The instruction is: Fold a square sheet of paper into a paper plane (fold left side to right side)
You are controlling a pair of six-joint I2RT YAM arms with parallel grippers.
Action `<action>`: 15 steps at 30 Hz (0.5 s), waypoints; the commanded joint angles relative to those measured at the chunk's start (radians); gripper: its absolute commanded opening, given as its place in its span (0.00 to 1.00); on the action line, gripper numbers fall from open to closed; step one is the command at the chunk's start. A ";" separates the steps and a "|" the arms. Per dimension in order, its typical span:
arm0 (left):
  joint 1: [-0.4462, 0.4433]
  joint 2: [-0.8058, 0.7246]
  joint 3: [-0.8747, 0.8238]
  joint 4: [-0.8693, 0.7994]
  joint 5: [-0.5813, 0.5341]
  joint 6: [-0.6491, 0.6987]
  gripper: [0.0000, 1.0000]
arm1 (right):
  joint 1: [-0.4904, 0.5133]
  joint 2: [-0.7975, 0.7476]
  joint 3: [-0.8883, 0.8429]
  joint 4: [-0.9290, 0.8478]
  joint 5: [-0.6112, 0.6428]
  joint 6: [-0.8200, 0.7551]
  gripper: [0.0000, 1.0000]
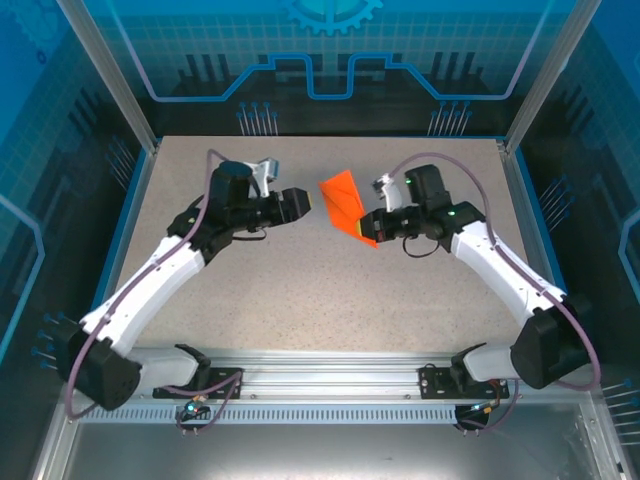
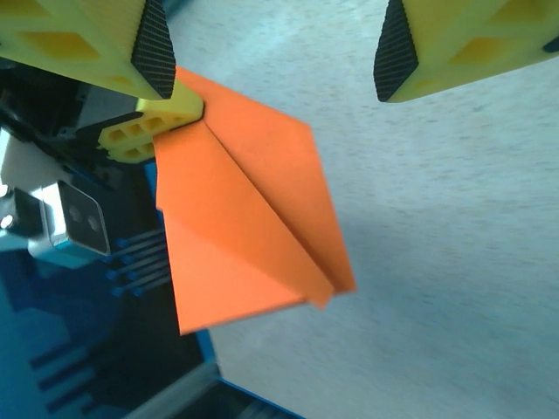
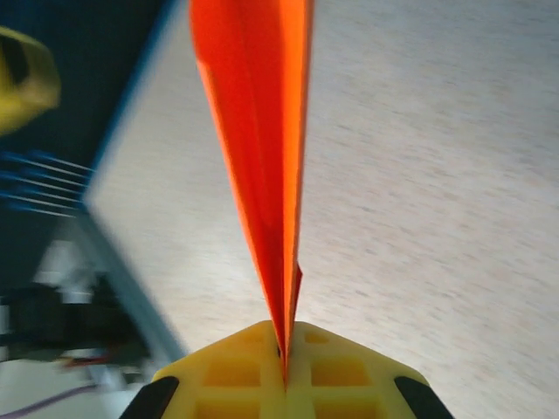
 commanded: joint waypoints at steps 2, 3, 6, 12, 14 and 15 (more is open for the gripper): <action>0.004 -0.121 -0.076 -0.163 -0.272 0.037 0.67 | 0.180 0.085 0.130 -0.335 0.742 -0.116 0.03; 0.005 -0.142 -0.095 -0.176 -0.307 0.027 0.67 | 0.218 0.121 0.163 -0.374 0.860 -0.113 0.03; 0.005 -0.196 -0.154 -0.198 -0.379 0.006 0.68 | 0.316 0.252 0.260 -0.484 1.163 -0.094 0.03; 0.004 -0.237 -0.209 -0.209 -0.401 -0.012 0.70 | 0.439 0.546 0.439 -0.644 1.418 -0.087 0.02; 0.004 -0.244 -0.222 -0.204 -0.402 -0.010 0.70 | 0.457 0.631 0.482 -0.660 1.449 -0.098 0.02; 0.007 -0.247 -0.228 -0.202 -0.404 -0.009 0.70 | 0.463 0.675 0.505 -0.666 1.457 -0.099 0.02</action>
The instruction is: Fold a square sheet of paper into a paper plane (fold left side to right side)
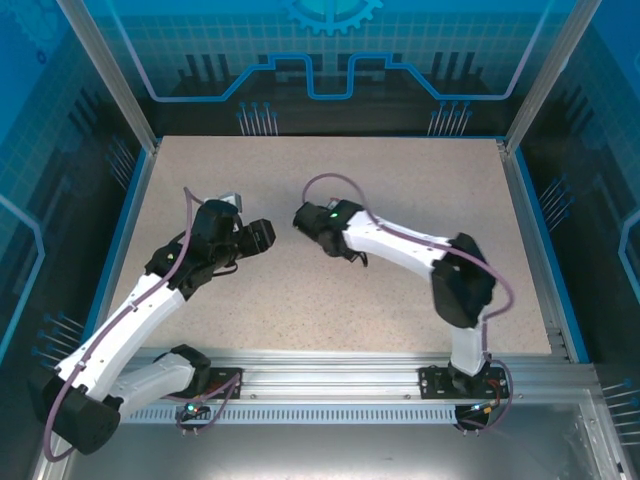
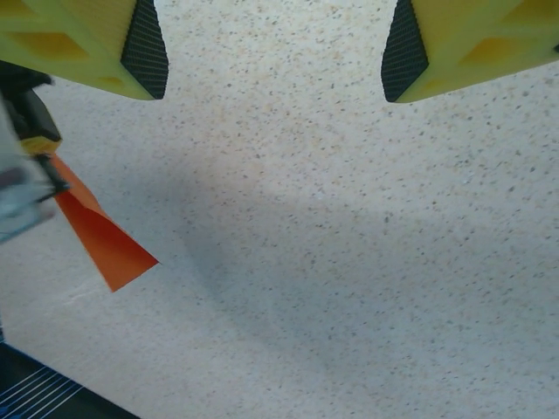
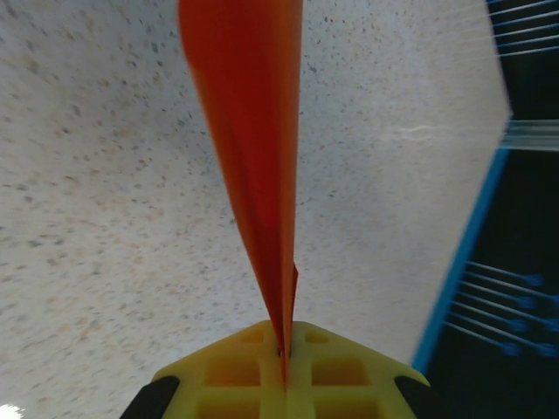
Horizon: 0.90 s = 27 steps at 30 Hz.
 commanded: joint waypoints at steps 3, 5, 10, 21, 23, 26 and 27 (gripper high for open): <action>0.005 -0.031 -0.017 -0.010 -0.043 0.004 0.71 | 0.040 0.191 0.124 -0.121 0.170 -0.020 0.02; 0.007 -0.032 -0.014 -0.015 -0.045 0.008 0.71 | 0.052 0.256 0.159 -0.130 0.171 -0.019 0.03; 0.006 -0.037 -0.025 -0.014 -0.041 0.002 0.72 | 0.077 0.386 0.217 -0.181 0.169 0.035 0.04; 0.005 -0.009 -0.041 0.016 0.001 -0.012 0.73 | 0.121 0.327 0.160 -0.134 -0.005 0.027 0.40; 0.007 0.004 -0.050 0.036 0.029 -0.018 0.73 | 0.122 0.255 0.130 -0.107 -0.078 0.025 0.50; 0.006 0.035 -0.060 0.062 0.089 -0.026 0.73 | 0.121 0.117 0.075 -0.047 -0.213 0.015 0.65; 0.006 0.048 -0.063 0.072 0.113 -0.032 0.73 | 0.118 0.068 0.055 -0.025 -0.262 0.008 0.70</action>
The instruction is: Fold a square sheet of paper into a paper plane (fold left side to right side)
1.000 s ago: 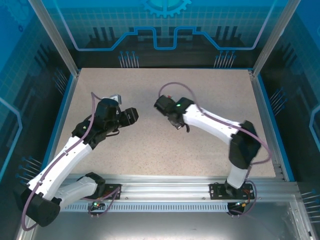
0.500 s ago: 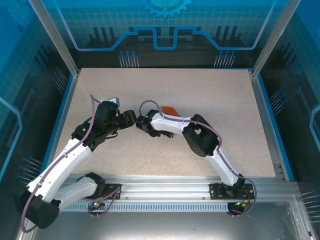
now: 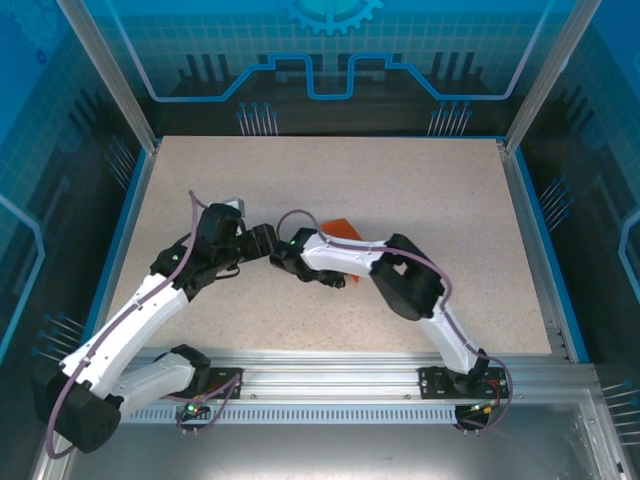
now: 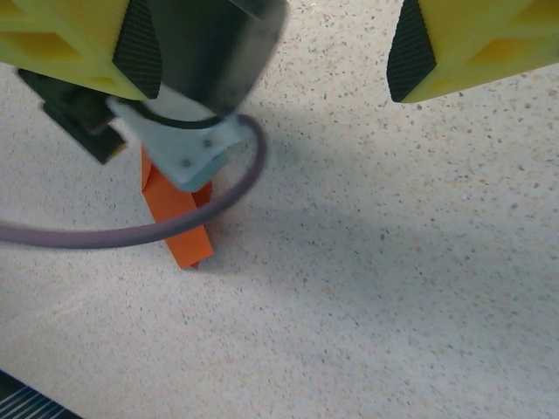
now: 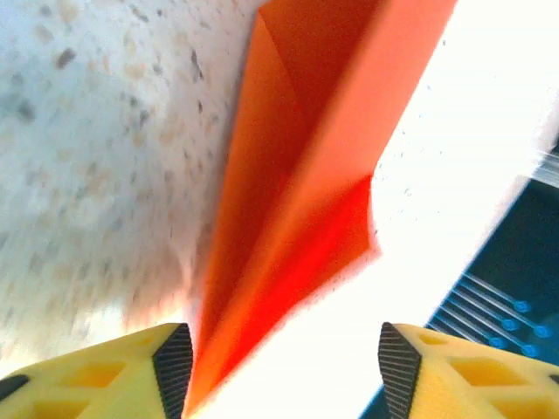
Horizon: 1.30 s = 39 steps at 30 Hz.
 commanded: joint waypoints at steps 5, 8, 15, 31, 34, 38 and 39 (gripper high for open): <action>0.002 0.096 -0.052 0.149 0.233 -0.062 0.73 | -0.062 -0.389 -0.133 0.156 -0.382 0.002 0.86; -0.017 0.158 -0.068 0.232 0.309 -0.098 0.72 | -0.164 -0.525 -0.226 0.249 -0.548 0.005 0.91; -0.078 0.350 -0.065 0.440 0.391 -0.192 0.71 | -0.471 -0.690 -0.485 0.459 -0.917 0.056 0.90; -0.125 0.824 0.191 0.537 0.371 -0.219 0.63 | -0.773 -0.755 -0.806 0.743 -1.229 0.114 0.77; -0.125 0.870 0.229 0.528 0.375 -0.215 0.60 | -0.783 -0.755 -0.811 0.761 -1.247 0.115 0.76; -0.125 0.921 0.274 0.528 0.388 -0.207 0.55 | -0.791 -0.753 -0.839 0.769 -1.256 0.105 0.73; -0.125 0.930 0.285 0.525 0.391 -0.204 0.53 | -0.794 -0.751 -0.841 0.775 -1.260 0.104 0.72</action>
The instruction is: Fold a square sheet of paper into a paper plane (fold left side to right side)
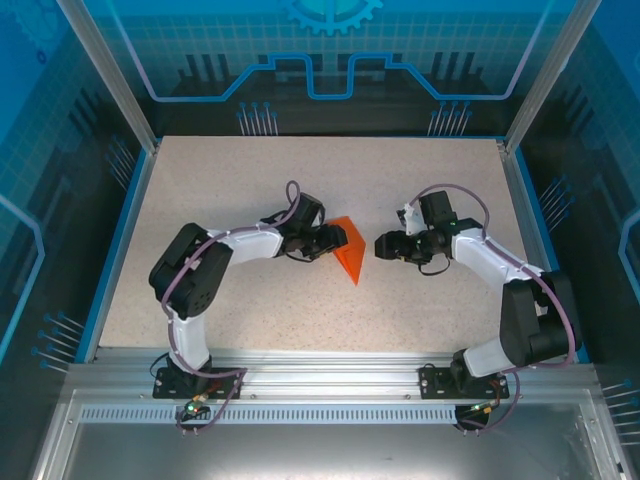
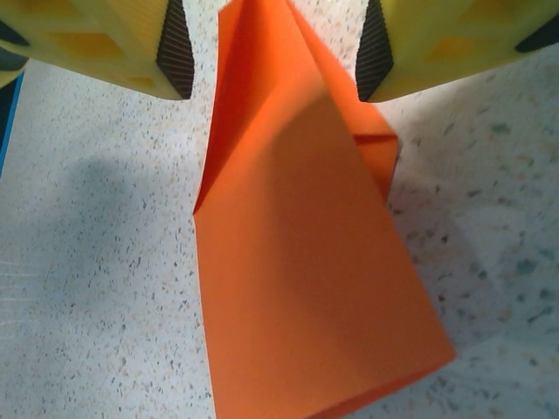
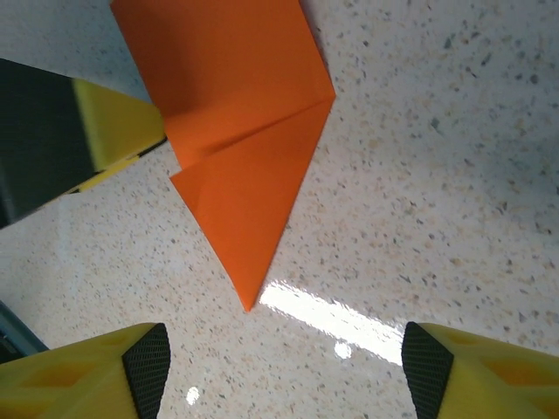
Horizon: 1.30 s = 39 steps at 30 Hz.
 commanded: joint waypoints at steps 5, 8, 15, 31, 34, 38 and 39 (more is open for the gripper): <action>0.001 0.068 0.088 -0.020 0.026 0.052 0.39 | -0.045 -0.001 -0.050 0.059 -0.089 -0.005 0.70; 0.002 0.067 0.073 0.002 0.034 0.060 0.26 | -0.063 0.012 -0.061 0.093 -0.130 -0.002 0.67; 0.001 0.005 -0.013 0.067 0.092 0.103 0.09 | -0.124 0.064 -0.051 0.188 -0.280 -0.015 0.63; 0.060 -0.183 -0.269 0.340 0.353 0.139 0.02 | -0.121 0.352 0.122 0.192 -0.577 -0.119 0.68; 0.059 -0.187 -0.281 0.391 0.404 0.135 0.02 | -0.107 0.390 0.143 0.177 -0.613 -0.137 0.67; 0.059 -0.194 -0.279 0.407 0.433 0.144 0.02 | -0.085 0.422 0.158 0.181 -0.634 -0.144 0.67; 0.060 -0.196 -0.278 0.407 0.436 0.148 0.02 | -0.083 0.429 0.160 0.181 -0.637 -0.143 0.67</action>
